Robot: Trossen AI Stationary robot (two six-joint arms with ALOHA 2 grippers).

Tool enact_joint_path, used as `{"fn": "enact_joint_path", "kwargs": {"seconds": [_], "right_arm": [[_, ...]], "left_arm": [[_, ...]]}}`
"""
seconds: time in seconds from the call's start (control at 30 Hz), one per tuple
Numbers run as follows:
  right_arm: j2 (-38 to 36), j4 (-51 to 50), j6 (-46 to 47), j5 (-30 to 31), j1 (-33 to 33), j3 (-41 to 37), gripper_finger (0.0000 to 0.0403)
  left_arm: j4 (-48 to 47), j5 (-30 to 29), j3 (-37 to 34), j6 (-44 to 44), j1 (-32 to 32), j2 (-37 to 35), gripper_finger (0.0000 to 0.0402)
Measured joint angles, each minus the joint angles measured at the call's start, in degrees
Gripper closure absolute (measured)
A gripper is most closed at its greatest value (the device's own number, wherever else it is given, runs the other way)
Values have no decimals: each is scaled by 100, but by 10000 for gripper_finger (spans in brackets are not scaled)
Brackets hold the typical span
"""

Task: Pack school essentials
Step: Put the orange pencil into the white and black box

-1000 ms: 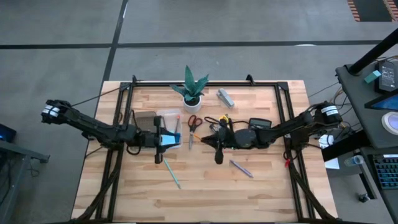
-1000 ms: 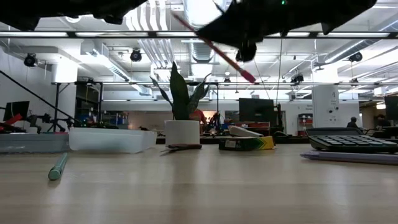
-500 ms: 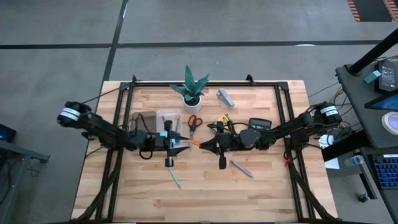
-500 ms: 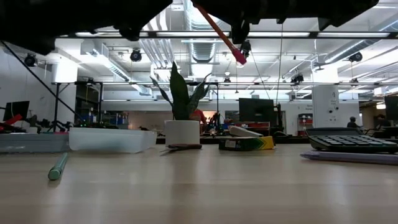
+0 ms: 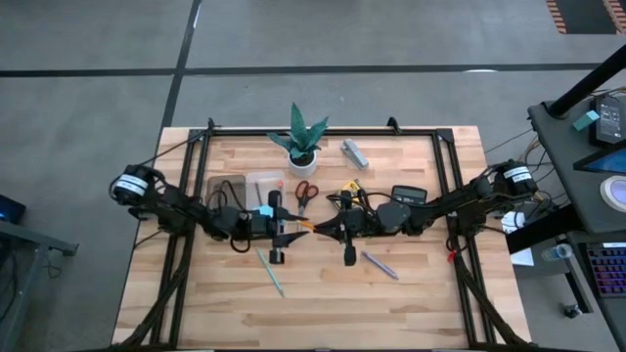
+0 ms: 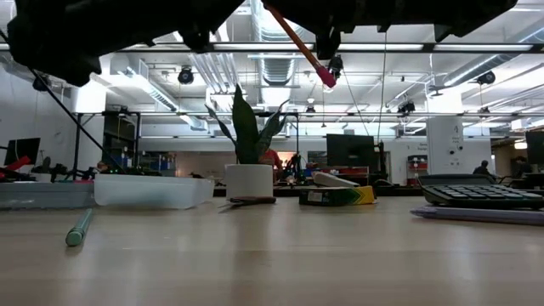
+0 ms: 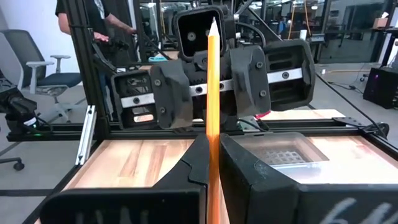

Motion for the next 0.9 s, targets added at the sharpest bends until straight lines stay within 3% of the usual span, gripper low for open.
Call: {"fn": "enact_joint_path", "kwargs": {"seconds": [0.3, 0.57, 0.77, 0.9], "right_arm": [[0, -5, -55, 1, 0, 2, 390], [0, -14, -64, 12, 0, 0, 390], [0, -8, 35, 44, 0, 0, 384], [2, -5, 178, 57, -4, 0, 344]], "left_arm": [[-198, 81, 287, -18, 79, 37, 285], [-221, 122, 288, -42, 78, 37, 391], [-230, 116, 286, -44, 79, 37, 396], [-254, 30, 287, -20, 81, 33, 397]]}}
